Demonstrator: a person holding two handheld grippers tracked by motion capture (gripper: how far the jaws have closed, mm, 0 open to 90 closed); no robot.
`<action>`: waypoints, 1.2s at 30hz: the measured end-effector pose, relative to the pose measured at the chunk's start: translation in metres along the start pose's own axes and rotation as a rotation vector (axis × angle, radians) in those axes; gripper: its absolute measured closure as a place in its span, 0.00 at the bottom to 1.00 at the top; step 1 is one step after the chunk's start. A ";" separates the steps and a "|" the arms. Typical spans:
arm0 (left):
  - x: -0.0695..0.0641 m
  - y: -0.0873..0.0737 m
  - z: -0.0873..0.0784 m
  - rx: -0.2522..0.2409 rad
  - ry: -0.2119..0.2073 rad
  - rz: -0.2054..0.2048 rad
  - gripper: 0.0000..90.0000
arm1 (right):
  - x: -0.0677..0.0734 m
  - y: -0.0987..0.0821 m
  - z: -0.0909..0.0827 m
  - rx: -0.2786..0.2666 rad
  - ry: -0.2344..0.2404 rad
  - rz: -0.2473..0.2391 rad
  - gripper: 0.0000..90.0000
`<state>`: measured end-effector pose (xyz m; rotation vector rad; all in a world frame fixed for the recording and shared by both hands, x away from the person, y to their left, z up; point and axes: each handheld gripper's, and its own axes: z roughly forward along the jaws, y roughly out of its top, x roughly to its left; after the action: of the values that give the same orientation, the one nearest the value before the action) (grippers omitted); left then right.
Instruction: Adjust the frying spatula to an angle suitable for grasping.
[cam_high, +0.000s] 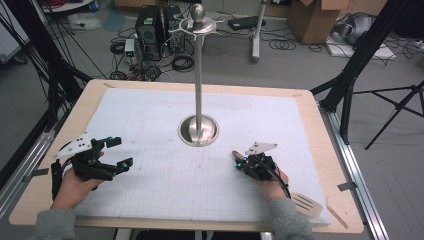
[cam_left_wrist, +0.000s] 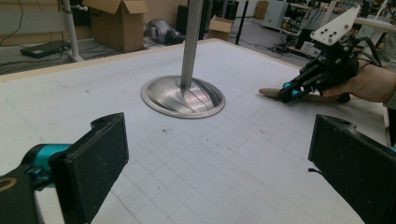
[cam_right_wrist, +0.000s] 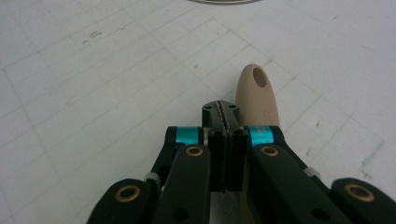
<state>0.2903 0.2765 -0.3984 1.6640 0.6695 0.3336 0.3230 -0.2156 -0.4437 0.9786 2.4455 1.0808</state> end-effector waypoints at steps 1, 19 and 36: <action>0.000 0.000 0.000 -0.001 0.000 0.000 0.06 | -0.001 0.001 0.001 0.001 -0.003 -0.002 1.00; -0.001 -0.001 -0.005 -0.006 0.010 -0.002 0.06 | -0.018 0.010 0.010 0.006 -0.099 0.084 1.00; 0.000 -0.002 -0.007 -0.007 0.012 -0.005 0.06 | -0.027 0.016 -0.003 -0.045 -0.083 0.138 1.00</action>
<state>0.2858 0.2825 -0.3987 1.6542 0.6804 0.3420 0.3482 -0.2279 -0.4297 1.1679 2.3062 1.1104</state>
